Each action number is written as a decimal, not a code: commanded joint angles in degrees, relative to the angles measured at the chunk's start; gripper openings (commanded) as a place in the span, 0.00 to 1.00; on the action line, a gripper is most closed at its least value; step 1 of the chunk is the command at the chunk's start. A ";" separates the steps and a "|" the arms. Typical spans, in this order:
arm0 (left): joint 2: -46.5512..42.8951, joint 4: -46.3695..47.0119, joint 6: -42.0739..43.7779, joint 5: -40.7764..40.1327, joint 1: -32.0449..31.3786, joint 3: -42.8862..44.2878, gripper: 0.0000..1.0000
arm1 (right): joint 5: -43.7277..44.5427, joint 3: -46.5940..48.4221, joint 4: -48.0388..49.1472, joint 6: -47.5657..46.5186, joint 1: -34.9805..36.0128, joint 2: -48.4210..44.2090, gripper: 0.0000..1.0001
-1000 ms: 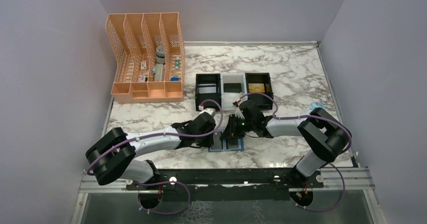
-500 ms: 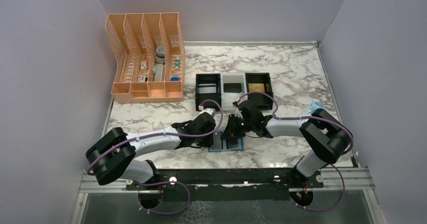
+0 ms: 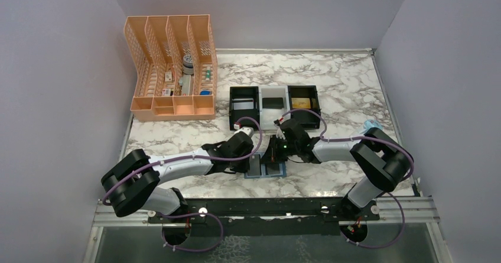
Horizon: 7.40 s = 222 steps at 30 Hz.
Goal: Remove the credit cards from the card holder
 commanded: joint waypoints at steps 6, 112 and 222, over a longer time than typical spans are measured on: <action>0.86 -1.86 0.74 -1.02 -0.26 -0.02 0.17 | -0.71 -2.04 3.03 1.45 0.46 -1.93 0.01; -1.02 -0.70 3.38 3.86 -0.22 3.98 0.30 | -0.85 -1.55 -0.53 -0.16 0.24 -5.87 0.15; 1.60 -3.99 2.32 -0.15 -0.21 2.13 0.20 | -11.51 -9.63 11.11 6.56 -4.85 -4.01 0.08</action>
